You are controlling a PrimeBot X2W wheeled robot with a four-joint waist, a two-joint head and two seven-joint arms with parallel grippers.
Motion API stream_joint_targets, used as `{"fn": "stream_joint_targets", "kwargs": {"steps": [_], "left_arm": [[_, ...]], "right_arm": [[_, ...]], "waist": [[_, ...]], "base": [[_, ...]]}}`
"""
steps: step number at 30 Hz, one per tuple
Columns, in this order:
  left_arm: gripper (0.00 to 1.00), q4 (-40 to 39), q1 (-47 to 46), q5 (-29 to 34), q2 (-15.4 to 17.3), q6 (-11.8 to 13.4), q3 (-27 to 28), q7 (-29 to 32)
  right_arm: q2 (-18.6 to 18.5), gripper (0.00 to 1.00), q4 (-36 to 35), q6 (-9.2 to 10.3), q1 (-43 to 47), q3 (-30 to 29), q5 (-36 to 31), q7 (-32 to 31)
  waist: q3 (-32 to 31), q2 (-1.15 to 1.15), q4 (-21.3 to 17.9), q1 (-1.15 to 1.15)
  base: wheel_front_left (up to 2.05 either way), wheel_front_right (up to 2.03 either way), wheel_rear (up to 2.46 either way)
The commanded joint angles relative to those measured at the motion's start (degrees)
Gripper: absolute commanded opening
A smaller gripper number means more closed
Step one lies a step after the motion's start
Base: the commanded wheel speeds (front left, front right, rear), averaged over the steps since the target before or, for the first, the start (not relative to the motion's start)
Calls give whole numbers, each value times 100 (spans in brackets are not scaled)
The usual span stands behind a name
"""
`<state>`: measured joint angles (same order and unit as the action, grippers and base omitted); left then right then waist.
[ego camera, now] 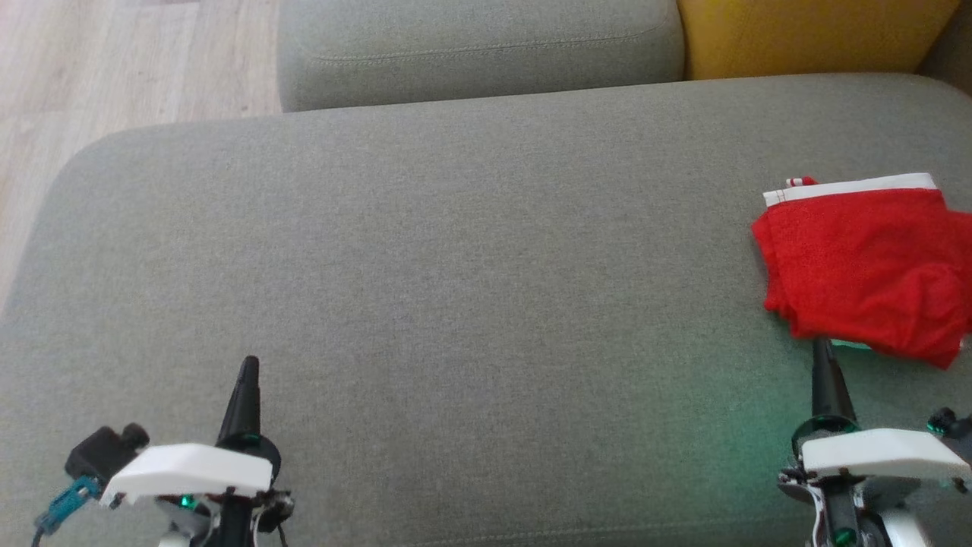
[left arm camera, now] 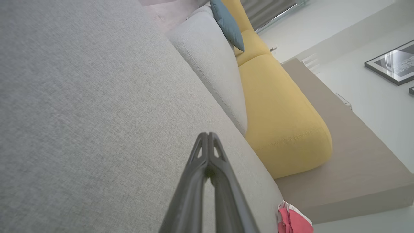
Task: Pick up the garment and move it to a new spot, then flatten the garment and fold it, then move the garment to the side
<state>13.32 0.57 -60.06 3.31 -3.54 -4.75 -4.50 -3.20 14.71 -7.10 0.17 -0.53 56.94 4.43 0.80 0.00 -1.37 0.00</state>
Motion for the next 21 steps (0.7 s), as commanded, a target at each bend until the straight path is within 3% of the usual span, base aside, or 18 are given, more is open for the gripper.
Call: {"fn": "stream_joint_targets", "kwargs": {"steps": [1,21], "left_arm": [[0,-150,-359,-166,87,-56,190,50],[0,-73,-467,-1322,93,-178,453,368]], "right_arm": [[-116,0,-174,-22,-345,29,186,-41],[-122,0,-141,-28,-442,-114,1454,-353]], "waist": [[-2,0,4,0],[-23,0,51,0]], "base": [[0,0,0],[0,0,0]]}}
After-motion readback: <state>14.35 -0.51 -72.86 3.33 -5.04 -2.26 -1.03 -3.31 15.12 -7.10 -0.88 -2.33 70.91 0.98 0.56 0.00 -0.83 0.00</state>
